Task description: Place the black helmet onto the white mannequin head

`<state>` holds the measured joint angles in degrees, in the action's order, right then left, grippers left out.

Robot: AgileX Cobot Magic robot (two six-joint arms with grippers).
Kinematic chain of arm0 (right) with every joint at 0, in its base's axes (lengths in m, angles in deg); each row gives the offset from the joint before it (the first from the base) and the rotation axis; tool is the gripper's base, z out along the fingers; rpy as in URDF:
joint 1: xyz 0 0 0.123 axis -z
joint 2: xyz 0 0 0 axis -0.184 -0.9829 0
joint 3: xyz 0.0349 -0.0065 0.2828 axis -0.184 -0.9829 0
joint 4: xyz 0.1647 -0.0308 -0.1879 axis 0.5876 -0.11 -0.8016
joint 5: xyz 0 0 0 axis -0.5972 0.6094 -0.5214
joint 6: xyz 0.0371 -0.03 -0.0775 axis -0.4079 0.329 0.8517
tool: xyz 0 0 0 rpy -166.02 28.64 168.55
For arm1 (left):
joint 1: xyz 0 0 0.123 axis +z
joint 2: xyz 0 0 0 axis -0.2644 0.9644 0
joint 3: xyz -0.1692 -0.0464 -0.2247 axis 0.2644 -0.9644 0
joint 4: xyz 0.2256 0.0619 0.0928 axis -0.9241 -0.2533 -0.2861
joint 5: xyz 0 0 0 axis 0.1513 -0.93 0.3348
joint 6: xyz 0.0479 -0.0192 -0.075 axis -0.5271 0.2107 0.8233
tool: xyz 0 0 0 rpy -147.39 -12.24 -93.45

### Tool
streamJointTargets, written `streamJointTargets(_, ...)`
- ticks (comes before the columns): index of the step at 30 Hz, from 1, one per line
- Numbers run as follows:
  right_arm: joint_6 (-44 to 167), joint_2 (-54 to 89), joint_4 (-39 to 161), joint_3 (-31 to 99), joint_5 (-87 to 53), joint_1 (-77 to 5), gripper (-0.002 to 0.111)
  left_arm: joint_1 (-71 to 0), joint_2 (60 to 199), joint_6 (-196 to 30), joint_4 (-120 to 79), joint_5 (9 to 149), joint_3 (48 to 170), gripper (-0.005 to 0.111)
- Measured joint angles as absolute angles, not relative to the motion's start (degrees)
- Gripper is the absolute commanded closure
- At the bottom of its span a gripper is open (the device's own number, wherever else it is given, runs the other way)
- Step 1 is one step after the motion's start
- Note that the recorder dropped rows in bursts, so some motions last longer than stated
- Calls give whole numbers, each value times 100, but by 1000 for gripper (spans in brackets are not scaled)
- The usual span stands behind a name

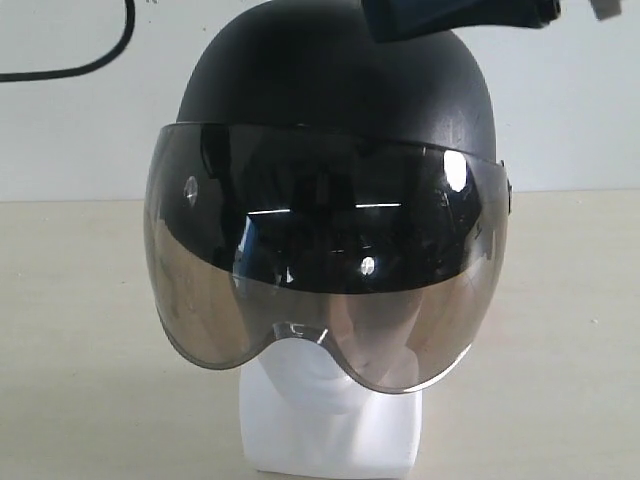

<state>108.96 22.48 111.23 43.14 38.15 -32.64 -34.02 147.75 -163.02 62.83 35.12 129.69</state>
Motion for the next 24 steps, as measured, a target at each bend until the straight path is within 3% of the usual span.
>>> streamJointTargets(11, 10922, 1864, 11293, 4387, 3899, -3264, 108, -3402, 15058, -16221, 6305, 3448, 13036, 102)
streamJointTargets(24, 10387, 1690, 11163, 4421, 4972, -3275, 108, -3402, 15094, -15951, 6193, 3482, 13068, 102)
